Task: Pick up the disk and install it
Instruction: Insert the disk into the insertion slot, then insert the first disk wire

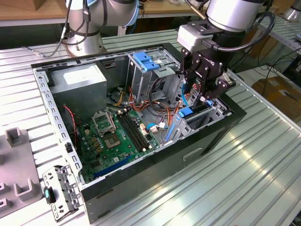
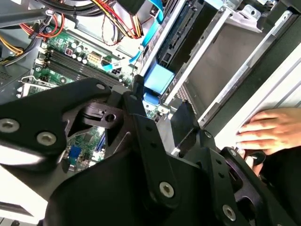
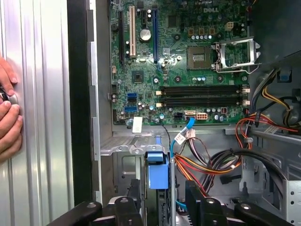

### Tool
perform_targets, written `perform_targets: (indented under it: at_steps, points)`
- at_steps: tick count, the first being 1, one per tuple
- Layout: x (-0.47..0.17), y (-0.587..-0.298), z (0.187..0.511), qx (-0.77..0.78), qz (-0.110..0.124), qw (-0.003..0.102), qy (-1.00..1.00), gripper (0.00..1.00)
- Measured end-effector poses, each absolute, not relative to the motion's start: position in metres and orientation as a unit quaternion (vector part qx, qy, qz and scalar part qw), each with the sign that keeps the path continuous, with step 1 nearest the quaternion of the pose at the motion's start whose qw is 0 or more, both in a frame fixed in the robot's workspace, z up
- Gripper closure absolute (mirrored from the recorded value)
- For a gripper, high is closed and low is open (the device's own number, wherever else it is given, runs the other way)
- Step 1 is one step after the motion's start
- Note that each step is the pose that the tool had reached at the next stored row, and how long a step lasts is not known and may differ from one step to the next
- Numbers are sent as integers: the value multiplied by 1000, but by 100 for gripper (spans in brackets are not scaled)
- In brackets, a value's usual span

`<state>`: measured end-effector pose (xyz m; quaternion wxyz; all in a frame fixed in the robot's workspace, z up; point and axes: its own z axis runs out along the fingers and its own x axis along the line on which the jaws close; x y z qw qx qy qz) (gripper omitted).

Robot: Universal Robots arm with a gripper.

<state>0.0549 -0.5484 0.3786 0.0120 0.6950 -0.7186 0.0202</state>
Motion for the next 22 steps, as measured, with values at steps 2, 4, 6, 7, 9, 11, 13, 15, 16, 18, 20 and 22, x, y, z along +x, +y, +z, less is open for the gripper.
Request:
perform_targets:
  at_steps: [2, 4, 6, 7, 9, 11, 13, 15, 16, 18, 20, 22]
  points:
    - [55, -548, 377, 695, 20, 12, -719, 58]
    - [55, -548, 373, 695, 20, 12, -719, 70]
    - [55, -548, 368, 695, 20, 12, -719, 82]
    - [55, -548, 366, 695, 20, 12, -719, 88]
    - [55, -548, 363, 695, 20, 12, -719, 89]
    - [55, -548, 359, 695, 20, 12, -719, 89]
    - [55, -548, 359, 695, 20, 12, -719, 89]
    - [55, -548, 359, 695, 20, 12, -719, 89]
    - [55, -548, 359, 695, 20, 12, -719, 89]
    - [55, -548, 358, 695, 20, 12, -719, 89]
    - [55, -548, 358, 695, 20, 12, -719, 89]
    - [55, -548, 357, 695, 20, 12, -719, 89]
